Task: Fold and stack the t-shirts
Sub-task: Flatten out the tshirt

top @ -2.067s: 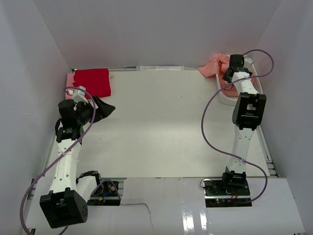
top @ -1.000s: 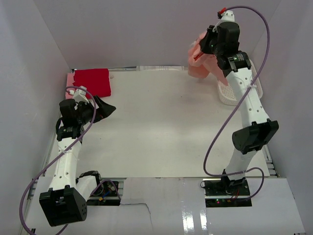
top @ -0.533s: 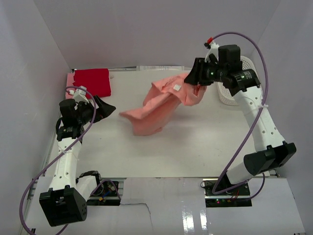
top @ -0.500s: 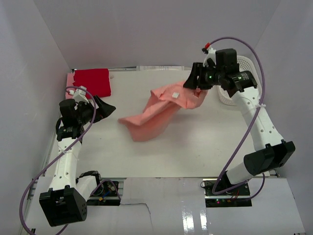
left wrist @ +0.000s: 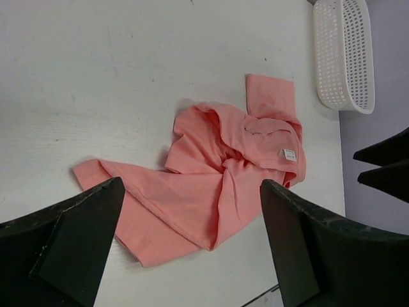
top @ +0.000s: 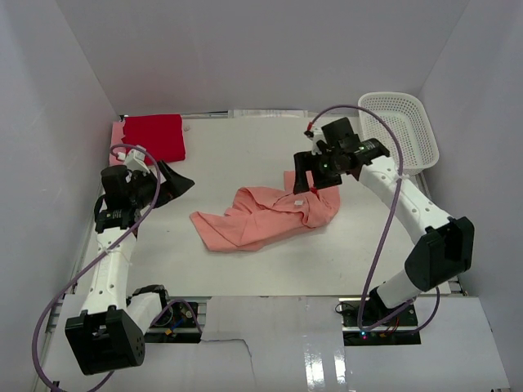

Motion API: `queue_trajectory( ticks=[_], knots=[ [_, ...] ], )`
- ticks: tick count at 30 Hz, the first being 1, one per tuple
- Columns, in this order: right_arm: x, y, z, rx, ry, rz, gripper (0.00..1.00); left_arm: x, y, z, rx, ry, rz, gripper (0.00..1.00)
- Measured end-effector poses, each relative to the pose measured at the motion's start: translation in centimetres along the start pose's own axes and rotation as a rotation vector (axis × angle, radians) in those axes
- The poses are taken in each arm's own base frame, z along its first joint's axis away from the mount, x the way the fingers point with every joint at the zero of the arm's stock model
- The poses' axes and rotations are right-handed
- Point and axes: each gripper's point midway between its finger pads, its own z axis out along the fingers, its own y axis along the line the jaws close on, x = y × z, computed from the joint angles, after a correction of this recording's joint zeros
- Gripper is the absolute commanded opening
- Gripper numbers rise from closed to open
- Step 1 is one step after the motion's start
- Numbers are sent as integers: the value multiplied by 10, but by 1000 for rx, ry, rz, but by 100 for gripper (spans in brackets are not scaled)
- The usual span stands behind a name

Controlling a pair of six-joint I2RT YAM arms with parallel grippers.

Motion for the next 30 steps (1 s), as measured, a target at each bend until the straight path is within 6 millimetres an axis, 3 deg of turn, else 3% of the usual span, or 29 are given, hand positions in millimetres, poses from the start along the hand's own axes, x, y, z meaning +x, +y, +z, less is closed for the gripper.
queue_trajectory(
  ticks=[3,6,9,12,17,23,30],
  knots=[
    [-9,32,14,-40,9,-133,79,12,11,5,-43,64,-68,98],
    [-6,52,46,-43,58,-221,74,24,20,10,-78,123,-140,98],
    [10,54,80,-12,136,-261,70,32,23,11,-99,157,-193,98],
    [22,44,102,36,194,-271,65,34,25,12,-106,167,-217,98],
    [23,36,111,90,197,-288,65,38,28,14,-118,184,-234,98],
    [16,43,119,84,157,-319,66,39,30,13,-131,186,-234,98],
    [31,51,142,74,204,-367,71,40,32,13,-137,189,-227,98]
  ],
)
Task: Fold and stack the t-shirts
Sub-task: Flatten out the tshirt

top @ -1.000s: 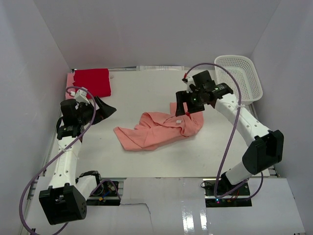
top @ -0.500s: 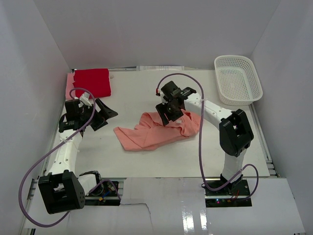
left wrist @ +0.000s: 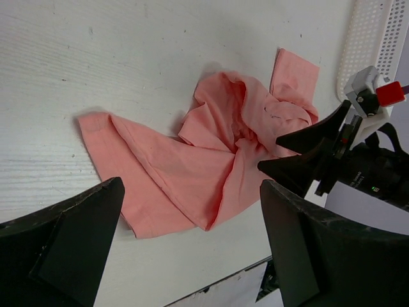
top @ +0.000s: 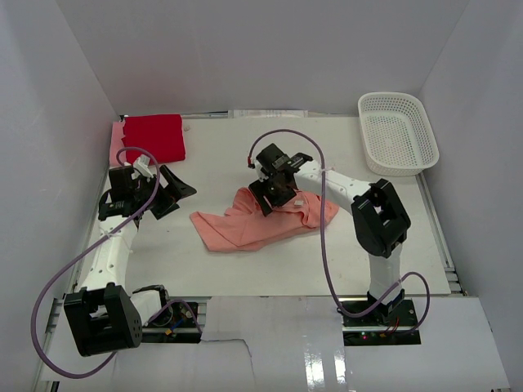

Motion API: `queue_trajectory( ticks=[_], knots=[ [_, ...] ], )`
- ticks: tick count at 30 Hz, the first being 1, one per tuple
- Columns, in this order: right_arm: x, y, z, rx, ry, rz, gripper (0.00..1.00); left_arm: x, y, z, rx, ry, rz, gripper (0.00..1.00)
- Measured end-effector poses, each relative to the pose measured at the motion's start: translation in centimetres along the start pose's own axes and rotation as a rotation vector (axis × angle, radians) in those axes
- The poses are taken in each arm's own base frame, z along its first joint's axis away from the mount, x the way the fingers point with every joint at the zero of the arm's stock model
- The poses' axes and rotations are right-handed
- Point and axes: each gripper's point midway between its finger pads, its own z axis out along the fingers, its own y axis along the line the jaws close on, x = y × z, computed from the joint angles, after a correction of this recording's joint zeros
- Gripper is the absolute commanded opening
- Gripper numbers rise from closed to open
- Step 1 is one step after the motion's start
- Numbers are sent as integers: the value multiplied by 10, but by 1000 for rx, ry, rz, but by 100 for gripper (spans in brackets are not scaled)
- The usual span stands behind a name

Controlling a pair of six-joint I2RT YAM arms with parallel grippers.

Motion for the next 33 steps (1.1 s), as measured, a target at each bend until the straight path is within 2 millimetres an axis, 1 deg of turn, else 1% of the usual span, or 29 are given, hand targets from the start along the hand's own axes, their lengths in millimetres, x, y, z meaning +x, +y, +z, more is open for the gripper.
queue_trajectory(
  ticks=[3,5,9,11,12,14,18,19,20,22,23,24,26,28,30,32,33],
  knots=[
    [5,4,10,-1,24,-22,66,0,1,1,-2,2,2,98],
    [5,6,15,0,30,-37,57,0,2,1,-4,4,3,98],
    [-4,1,24,32,16,-45,55,1,2,1,-5,5,6,98],
    [-8,-1,24,46,5,-46,53,1,2,1,-5,5,6,98],
    [-11,-1,23,51,-4,-47,50,1,2,1,-6,6,6,98],
    [-19,-3,22,61,-30,-52,35,1,2,1,-6,6,8,98],
    [-30,-4,21,73,-66,-55,37,1,3,1,-6,6,11,98],
    [-30,-5,20,75,-69,-55,33,1,3,1,-6,6,12,98],
    [-31,-5,20,78,-70,-58,20,1,3,1,-6,6,13,98],
    [-32,-6,20,83,-73,-63,17,1,3,1,-6,7,13,98],
    [-33,-7,20,85,-75,-62,11,1,3,1,-6,7,14,98],
    [-33,-7,20,86,-75,-63,8,1,3,1,-6,7,15,98],
    [-36,-8,22,92,-78,-65,8,1,3,1,-6,7,17,98],
    [-41,-16,25,121,-78,-55,8,1,3,1,-6,7,19,98],
    [-49,-23,27,135,-91,-38,8,1,3,1,-6,7,20,98],
    [-60,-40,21,143,-114,14,8,1,3,1,-6,8,20,98],
    [-67,-55,15,154,-135,51,8,1,3,1,-6,8,20,98]
  ],
)
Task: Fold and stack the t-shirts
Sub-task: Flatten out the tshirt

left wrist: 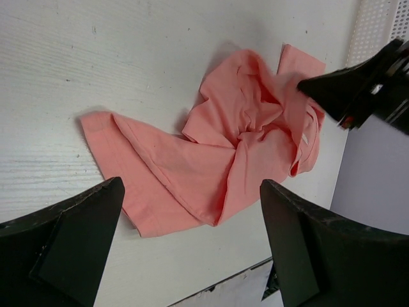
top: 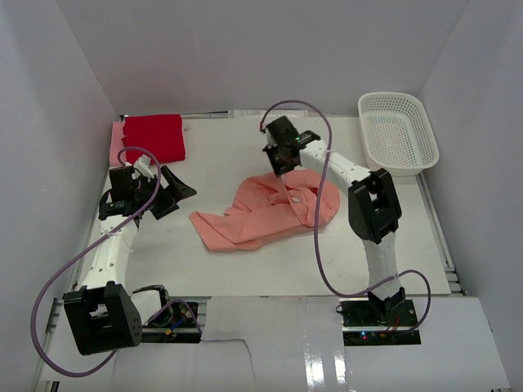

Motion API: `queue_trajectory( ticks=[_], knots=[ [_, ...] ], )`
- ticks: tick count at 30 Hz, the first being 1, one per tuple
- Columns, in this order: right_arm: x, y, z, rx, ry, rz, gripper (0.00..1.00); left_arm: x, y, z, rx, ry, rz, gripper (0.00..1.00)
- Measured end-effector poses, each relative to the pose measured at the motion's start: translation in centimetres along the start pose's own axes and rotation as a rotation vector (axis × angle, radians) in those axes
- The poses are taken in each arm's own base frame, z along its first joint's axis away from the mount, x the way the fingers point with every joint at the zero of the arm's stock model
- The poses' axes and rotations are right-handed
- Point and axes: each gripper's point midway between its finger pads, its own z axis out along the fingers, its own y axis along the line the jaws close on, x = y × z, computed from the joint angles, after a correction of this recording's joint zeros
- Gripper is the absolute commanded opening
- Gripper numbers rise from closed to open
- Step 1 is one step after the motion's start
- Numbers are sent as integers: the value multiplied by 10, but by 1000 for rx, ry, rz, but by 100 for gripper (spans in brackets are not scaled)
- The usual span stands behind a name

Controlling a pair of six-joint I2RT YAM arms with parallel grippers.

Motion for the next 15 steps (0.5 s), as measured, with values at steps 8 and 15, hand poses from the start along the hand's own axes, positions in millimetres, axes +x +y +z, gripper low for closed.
queue_trajectory(
  ticks=[8,15],
  knots=[
    [-55,-201,-48,277,-222,425,81,1,1,0,-1,3,0,98],
    [-56,-188,-43,260,-222,427,90,3,2,0,-4,7,-3,98]
  ],
)
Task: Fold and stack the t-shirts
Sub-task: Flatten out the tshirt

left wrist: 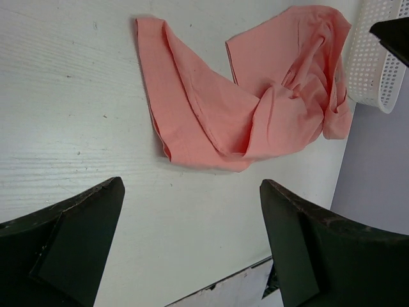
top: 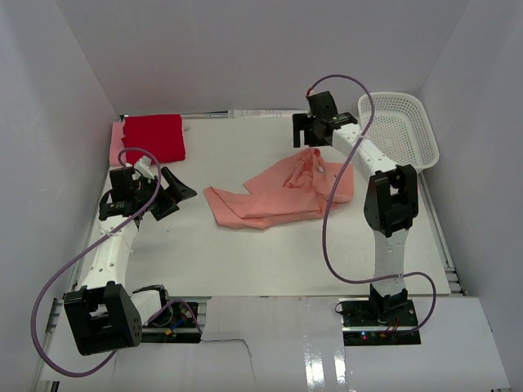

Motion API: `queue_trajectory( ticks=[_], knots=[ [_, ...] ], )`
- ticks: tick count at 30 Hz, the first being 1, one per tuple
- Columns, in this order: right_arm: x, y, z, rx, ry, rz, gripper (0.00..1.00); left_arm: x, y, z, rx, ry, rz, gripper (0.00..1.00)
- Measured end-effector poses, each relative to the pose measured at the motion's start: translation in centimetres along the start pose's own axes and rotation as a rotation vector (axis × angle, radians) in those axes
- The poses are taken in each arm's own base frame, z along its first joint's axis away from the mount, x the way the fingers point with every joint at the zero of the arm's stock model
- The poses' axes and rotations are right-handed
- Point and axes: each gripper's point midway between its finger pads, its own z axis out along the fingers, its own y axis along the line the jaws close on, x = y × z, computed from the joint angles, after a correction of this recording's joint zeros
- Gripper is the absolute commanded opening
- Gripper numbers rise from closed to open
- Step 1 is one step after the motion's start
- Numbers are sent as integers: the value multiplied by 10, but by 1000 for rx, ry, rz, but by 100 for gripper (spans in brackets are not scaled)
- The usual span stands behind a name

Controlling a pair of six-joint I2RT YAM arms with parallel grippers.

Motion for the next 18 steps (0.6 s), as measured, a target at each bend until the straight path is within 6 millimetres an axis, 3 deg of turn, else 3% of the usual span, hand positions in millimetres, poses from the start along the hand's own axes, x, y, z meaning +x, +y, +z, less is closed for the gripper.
queue_trajectory(
  ticks=[6,8,9,14,15,18],
  knots=[
    [57,97,-8,-242,88,-171,98,0,0,0,3,2,-1,98],
    [63,120,-11,-322,104,-213,100,1,0,1,3,5,-4,98],
    [62,131,-11,-354,101,-228,94,1,0,1,3,6,-7,98],
    [54,164,6,-438,95,-264,86,4,2,2,-1,12,-18,98],
    [57,168,10,-447,103,-267,80,5,3,2,-2,14,-21,98],
    [76,183,23,-473,149,-281,77,5,3,3,-4,17,-23,98]
  ],
)
